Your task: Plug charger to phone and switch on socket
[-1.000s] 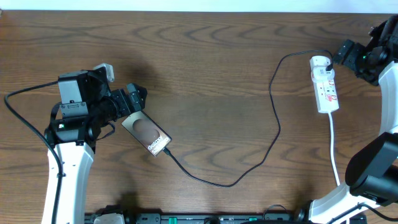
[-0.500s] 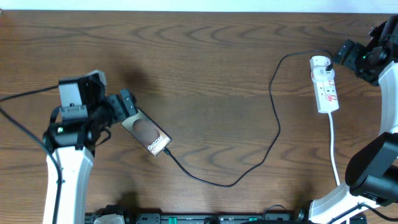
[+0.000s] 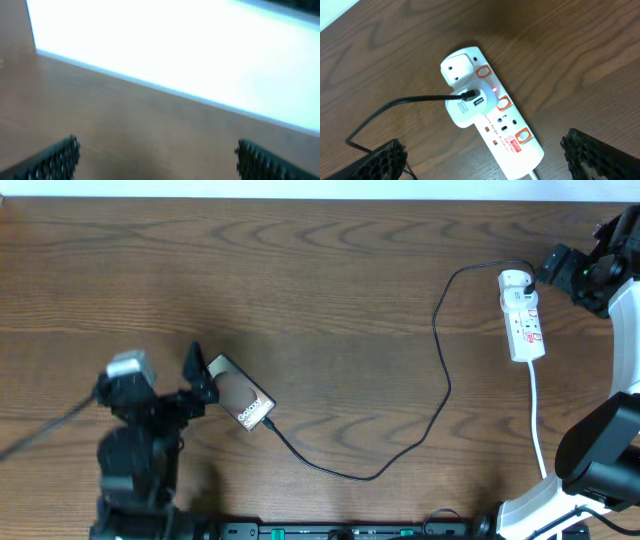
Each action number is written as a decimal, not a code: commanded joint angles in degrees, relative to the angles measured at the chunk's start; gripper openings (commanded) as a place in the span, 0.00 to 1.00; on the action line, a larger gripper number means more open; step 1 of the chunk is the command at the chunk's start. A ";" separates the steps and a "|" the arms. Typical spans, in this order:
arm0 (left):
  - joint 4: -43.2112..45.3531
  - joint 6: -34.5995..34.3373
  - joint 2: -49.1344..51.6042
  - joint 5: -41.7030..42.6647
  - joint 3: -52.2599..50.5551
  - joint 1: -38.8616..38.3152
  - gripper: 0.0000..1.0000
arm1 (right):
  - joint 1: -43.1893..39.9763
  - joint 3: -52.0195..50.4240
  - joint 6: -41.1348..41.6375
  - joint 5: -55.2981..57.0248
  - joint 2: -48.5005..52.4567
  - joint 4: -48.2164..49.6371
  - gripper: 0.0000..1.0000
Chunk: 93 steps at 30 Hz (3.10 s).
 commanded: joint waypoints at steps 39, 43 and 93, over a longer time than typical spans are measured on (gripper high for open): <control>4.66 8.26 -22.75 0.13 -29.09 -0.37 0.98 | 0.15 0.00 0.68 0.28 0.42 -0.02 0.99; 4.66 8.26 -22.77 0.13 -29.09 -0.37 0.98 | 0.15 0.00 0.68 0.28 0.42 -0.02 0.99; 4.66 8.26 -22.77 0.13 -29.09 -0.37 0.98 | 23.41 -65.26 -23.61 0.31 -52.06 67.58 0.99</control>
